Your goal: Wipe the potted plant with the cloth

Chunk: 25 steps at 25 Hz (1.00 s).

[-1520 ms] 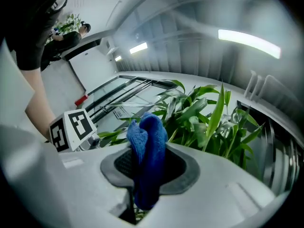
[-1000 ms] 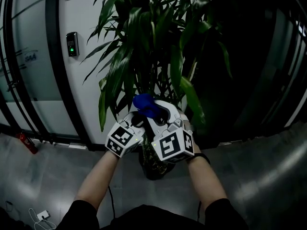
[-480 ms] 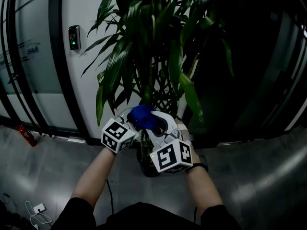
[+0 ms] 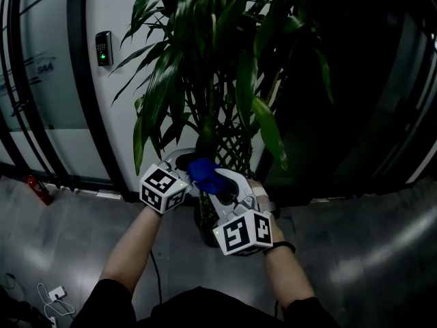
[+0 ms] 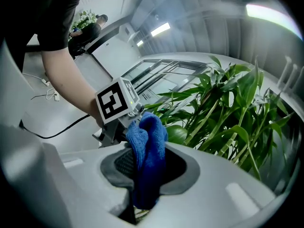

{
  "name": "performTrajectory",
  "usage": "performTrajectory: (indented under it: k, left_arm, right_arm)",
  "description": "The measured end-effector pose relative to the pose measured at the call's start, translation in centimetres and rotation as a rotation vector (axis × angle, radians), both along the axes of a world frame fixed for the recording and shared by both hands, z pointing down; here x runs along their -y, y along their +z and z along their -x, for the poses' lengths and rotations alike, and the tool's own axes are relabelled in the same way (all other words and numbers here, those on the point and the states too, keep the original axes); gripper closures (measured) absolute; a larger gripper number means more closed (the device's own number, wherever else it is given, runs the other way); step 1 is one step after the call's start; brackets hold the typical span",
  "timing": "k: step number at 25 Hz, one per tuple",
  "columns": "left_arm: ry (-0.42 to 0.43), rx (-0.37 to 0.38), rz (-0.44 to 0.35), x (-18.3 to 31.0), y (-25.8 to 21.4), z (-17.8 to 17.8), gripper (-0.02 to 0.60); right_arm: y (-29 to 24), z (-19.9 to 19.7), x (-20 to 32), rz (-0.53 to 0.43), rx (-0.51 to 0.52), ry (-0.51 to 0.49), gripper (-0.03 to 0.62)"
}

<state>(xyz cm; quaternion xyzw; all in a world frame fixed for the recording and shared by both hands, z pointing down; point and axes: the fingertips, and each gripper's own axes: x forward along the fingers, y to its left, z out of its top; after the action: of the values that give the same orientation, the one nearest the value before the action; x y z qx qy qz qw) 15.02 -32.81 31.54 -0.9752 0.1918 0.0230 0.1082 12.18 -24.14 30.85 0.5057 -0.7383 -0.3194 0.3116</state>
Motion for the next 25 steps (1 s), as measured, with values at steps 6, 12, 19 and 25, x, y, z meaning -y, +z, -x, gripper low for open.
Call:
performTrajectory:
  k: [6,12,19,25]
  left_arm:
    - [-0.006,0.0,0.015,0.6,0.3,0.3,0.575]
    - [-0.004,-0.015,0.029,0.3,0.7,1.1,0.575]
    - [0.002,-0.025,0.084,-0.4,3.3,2.6,0.575]
    - [0.022,-0.018,0.126,-0.3,5.5,3.5,0.575]
  right_arm:
    - [1.7,0.1,-0.4,0.019,-0.004,0.008,0.499]
    - [3.0,-0.6,-1.5,0.045,0.028,0.029,0.499]
    - [5.5,-1.6,-2.6,0.112,0.133,0.055,0.499]
    - [6.9,-1.1,-3.0,0.151,0.166,0.073,0.499]
